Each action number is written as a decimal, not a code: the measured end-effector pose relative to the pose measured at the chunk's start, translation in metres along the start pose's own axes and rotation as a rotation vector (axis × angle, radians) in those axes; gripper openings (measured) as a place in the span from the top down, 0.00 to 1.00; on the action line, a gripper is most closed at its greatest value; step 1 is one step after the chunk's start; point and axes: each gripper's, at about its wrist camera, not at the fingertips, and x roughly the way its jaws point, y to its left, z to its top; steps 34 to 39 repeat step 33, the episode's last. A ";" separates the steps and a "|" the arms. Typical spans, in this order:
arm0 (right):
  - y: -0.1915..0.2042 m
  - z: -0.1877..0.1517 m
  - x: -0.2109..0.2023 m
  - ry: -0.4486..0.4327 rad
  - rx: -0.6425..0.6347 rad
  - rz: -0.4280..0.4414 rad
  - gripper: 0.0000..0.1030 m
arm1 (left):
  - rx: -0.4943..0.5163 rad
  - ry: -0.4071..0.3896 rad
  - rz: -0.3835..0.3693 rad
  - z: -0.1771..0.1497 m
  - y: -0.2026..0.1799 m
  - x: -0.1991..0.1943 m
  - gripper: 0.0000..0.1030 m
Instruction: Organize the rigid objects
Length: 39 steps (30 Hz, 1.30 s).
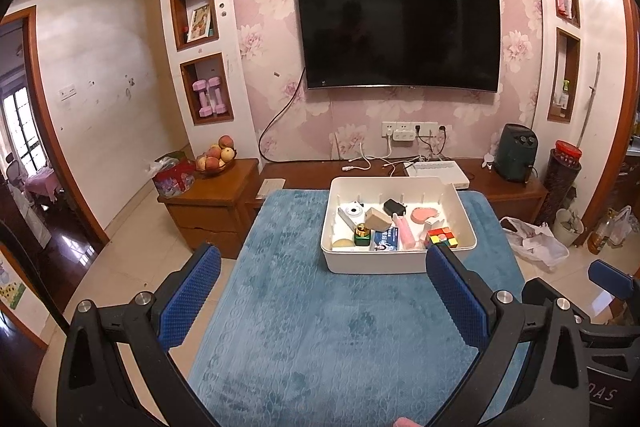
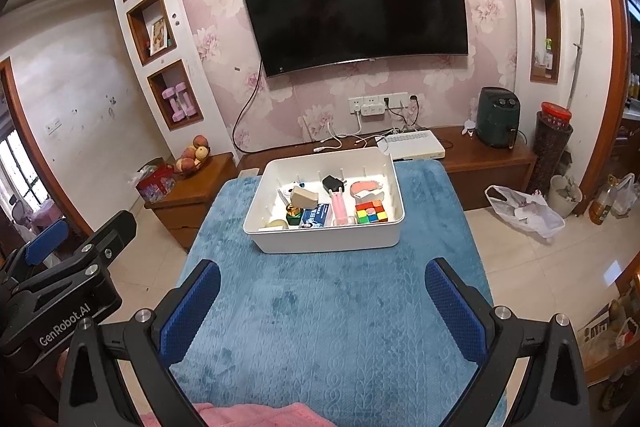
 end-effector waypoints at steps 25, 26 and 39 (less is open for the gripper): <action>0.002 -0.009 0.006 0.030 0.008 0.004 0.01 | -0.003 0.039 -0.012 -0.002 0.001 0.007 0.01; 0.002 -0.009 0.006 0.031 0.008 0.004 0.01 | -0.003 0.040 -0.012 -0.003 0.000 0.006 0.01; 0.002 -0.010 0.007 0.035 0.011 0.003 0.01 | -0.003 0.048 -0.015 -0.004 0.000 0.007 0.01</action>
